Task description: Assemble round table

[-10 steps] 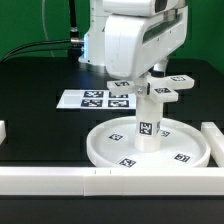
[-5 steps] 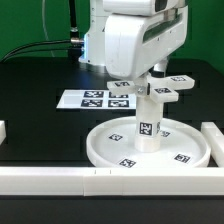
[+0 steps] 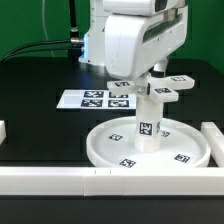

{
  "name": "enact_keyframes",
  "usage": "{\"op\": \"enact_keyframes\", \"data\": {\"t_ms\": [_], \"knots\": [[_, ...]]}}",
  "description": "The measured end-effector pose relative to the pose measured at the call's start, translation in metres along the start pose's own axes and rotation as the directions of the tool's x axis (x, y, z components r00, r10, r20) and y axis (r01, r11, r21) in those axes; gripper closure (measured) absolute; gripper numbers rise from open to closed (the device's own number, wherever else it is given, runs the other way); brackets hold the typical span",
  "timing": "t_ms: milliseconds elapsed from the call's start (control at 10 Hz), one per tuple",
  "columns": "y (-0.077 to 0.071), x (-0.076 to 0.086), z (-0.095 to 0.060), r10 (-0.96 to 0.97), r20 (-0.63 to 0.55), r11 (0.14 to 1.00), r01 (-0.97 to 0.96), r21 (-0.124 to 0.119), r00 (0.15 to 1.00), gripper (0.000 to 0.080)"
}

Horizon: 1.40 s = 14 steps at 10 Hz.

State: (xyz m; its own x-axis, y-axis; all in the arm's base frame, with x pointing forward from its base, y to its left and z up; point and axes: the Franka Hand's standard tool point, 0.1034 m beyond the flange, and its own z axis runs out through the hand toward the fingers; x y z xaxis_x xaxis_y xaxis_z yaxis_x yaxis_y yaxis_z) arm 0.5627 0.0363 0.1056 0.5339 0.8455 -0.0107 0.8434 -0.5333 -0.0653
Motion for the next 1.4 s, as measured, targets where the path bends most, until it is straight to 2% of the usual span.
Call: {"op": "enact_keyframes", "data": {"t_ms": [200,400,500,800,1100,1200,1400], "knots": [[0.0006,-0.0010,0.0001,0.044,-0.002,0.999,-0.044,-0.001,0.999,0.0354],[-0.0020,-0.0006,0.0008,0.313,-0.019,0.950,-0.313,0.017,0.950,0.0354],[-0.0028,0.0011,0.0010,0.493,-0.031,0.870,-0.492,0.035,0.870,0.0354],[-0.0036,0.0015,0.0015,0.793,-0.015,0.609,-0.791,0.055,0.609,0.0354],[-0.0022,0.0021,0.0018,0.935,-0.008,0.354,-0.933,0.057,0.354,0.0354],[-0.0022,0.0022,0.0018,0.950,-0.005,0.313,-0.948,0.060,0.313,0.0354],[-0.0022,0.0024,0.0018,0.986,0.007,0.168,-0.984,0.067,0.168,0.0354]]}}
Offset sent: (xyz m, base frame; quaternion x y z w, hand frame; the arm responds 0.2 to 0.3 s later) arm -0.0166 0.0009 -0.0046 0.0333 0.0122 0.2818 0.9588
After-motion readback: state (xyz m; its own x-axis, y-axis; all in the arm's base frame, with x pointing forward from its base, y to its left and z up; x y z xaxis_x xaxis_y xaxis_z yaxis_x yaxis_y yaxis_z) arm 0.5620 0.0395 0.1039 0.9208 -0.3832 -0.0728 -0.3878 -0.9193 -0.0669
